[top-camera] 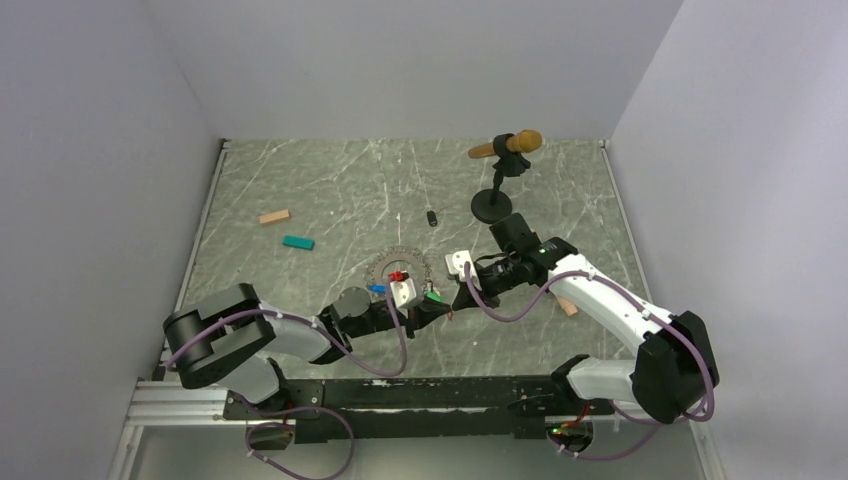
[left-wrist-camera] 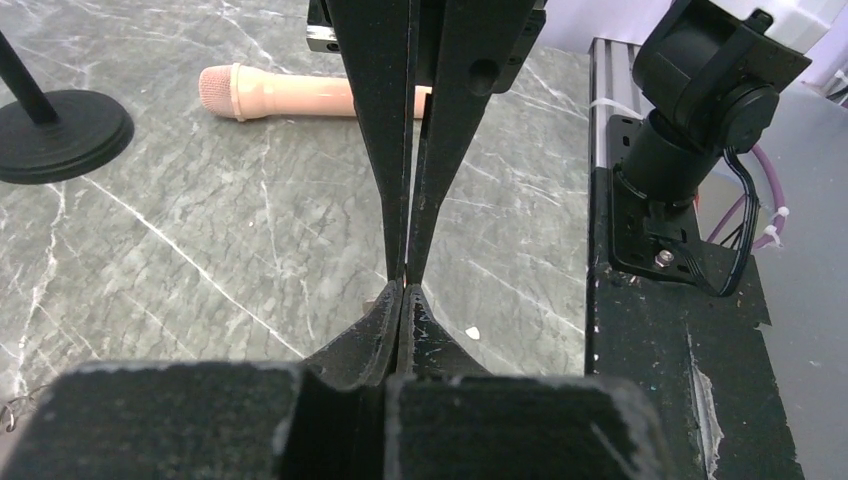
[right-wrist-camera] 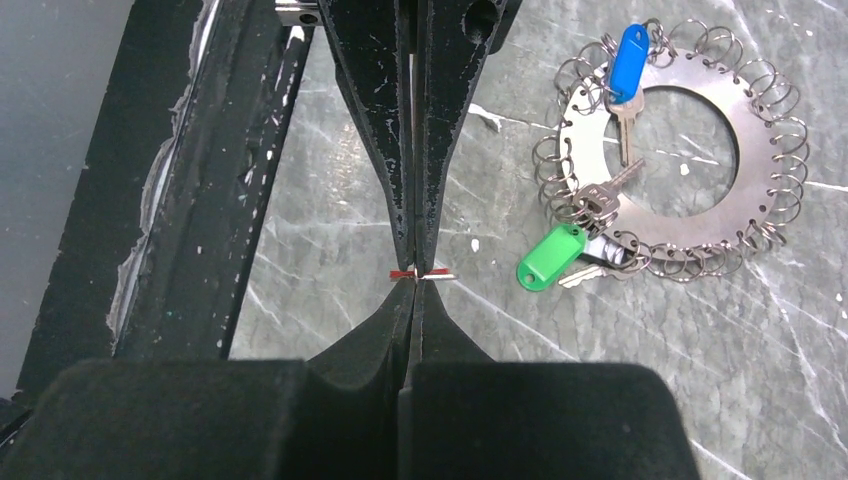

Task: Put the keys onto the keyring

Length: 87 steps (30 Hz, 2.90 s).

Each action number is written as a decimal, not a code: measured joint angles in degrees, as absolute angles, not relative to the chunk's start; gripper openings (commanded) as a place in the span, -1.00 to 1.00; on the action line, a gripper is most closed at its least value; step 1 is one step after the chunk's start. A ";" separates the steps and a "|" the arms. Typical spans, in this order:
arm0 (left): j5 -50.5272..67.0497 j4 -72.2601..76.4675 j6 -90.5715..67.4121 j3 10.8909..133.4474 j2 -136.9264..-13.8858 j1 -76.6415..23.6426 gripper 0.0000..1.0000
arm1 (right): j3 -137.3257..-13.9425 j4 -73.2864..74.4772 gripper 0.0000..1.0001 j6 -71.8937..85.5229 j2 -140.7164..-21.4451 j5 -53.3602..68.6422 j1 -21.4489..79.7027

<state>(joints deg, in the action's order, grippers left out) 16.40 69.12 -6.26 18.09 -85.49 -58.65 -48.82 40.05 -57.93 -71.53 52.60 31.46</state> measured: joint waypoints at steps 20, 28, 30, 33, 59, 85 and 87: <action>10.02 75.77 -8.25 13.43 -86.26 -58.70 -1.00 | -48.82 40.51 -0.29 -57.49 -71.57 53.39 30.65; 10.90 83.77 -5.28 11.07 -92.14 -59.09 -1.00 | -48.82 40.71 -0.13 -58.17 -71.61 55.59 30.46; 11.42 84.29 -3.57 11.07 -92.53 -59.61 -1.00 | -48.82 40.73 -0.13 -58.52 -71.66 56.07 30.46; 12.05 85.23 -0.97 11.18 -92.53 -60.23 -1.00 | -48.82 40.75 -0.19 -58.85 -71.68 56.45 30.46; 12.23 86.32 2.94 12.25 -91.46 -61.39 -1.00 | -48.82 41.54 -0.59 -60.49 -72.44 58.89 31.42; 12.14 86.37 2.04 12.25 -91.31 -61.76 -0.69 | -49.69 40.53 -1.00 -56.80 -72.44 56.53 31.99; 12.05 86.39 1.74 12.23 -91.22 -61.76 -0.37 | -50.02 40.77 -1.00 -56.82 -72.44 56.14 32.08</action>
